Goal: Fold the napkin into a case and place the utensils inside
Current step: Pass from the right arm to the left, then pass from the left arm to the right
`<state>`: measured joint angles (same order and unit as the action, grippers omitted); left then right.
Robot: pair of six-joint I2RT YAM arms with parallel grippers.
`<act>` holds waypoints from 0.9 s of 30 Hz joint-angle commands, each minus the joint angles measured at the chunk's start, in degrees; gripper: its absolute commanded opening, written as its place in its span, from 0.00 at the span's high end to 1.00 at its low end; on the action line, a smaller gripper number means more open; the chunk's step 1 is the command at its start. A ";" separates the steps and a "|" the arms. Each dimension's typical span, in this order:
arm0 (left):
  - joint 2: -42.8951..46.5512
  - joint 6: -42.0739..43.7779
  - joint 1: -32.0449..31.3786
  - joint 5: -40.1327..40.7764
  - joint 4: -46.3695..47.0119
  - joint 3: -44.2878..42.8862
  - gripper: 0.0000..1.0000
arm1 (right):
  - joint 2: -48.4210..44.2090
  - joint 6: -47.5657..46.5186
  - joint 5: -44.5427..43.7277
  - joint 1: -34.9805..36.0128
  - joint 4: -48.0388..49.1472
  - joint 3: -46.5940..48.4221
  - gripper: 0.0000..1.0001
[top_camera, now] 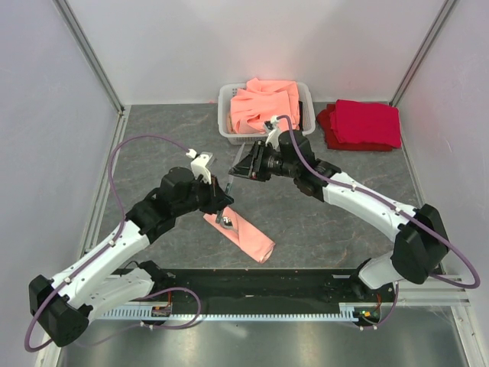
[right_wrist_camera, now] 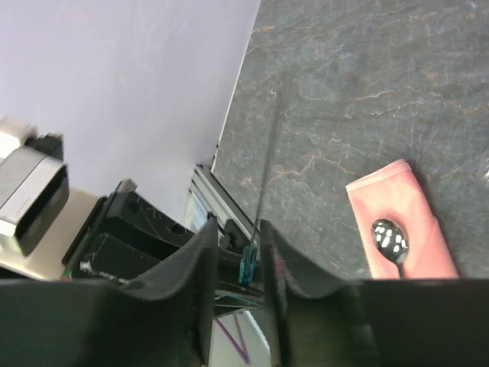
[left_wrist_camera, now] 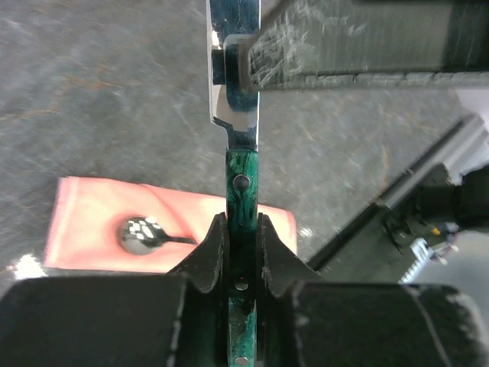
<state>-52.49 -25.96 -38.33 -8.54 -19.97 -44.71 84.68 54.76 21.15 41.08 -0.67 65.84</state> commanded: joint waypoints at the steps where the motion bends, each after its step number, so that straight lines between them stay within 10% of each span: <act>1: 2.56 -4.78 1.05 -14.52 4.11 -1.97 0.98 | -3.21 -9.90 7.21 -1.79 0.75 2.53 0.57; 9: 6.17 -28.33 8.09 -38.04 31.72 7.17 0.98 | -12.60 -12.58 12.51 -2.93 8.39 -2.65 0.28; 18: 3.98 -47.77 8.71 -43.23 57.83 10.96 0.98 | -18.24 -7.74 14.80 -3.02 18.95 -7.13 0.33; 27: 3.80 -52.27 8.71 -42.97 62.51 11.93 0.98 | -17.19 -3.17 15.94 -3.02 25.62 -8.19 0.43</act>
<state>-48.86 -73.19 -29.95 -50.04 35.79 -33.19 67.31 49.06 35.68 38.24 18.46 57.89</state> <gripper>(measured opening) 0.133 0.591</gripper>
